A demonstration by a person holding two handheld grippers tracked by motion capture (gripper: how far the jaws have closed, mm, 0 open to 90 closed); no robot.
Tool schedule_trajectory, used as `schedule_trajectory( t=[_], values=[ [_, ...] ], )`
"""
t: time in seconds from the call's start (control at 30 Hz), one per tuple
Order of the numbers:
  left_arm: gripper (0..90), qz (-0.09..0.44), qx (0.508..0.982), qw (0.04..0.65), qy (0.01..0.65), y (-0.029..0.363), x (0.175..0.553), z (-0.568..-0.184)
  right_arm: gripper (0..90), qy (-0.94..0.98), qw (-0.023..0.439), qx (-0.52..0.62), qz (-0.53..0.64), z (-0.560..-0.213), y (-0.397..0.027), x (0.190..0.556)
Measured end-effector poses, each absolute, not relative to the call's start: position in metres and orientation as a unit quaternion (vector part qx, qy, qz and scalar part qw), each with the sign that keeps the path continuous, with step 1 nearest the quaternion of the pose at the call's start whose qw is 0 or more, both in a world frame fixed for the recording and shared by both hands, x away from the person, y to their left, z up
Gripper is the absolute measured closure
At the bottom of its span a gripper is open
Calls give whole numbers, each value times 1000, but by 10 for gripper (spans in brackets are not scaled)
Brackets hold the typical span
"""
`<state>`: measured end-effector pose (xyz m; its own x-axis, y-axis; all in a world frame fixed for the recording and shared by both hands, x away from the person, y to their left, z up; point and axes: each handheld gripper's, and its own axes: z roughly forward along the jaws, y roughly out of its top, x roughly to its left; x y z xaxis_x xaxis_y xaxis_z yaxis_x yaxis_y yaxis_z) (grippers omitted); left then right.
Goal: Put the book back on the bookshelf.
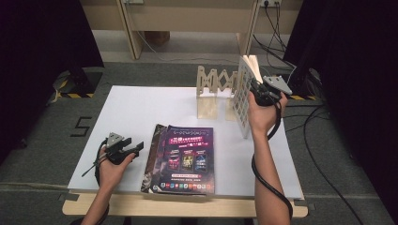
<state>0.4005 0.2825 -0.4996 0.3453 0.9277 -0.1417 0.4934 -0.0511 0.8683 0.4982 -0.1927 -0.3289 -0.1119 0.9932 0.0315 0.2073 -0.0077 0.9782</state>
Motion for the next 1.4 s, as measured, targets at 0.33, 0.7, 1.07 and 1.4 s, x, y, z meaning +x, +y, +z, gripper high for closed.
schedule_trajectory(
  t=[0.33,0.7,1.07,1.4],
  values=[
    [376,239,683,454,520,283,401,-500,735,569,417,528,472,-329,-190,498],
    [376,239,685,452,519,282,401,-500,744,567,418,529,473,-329,-191,498],
    [376,238,684,453,520,283,401,-500,746,564,416,524,484,-329,-185,497],
    [376,238,684,453,520,283,401,-500,748,553,423,526,488,-326,-182,501]
  ],
)
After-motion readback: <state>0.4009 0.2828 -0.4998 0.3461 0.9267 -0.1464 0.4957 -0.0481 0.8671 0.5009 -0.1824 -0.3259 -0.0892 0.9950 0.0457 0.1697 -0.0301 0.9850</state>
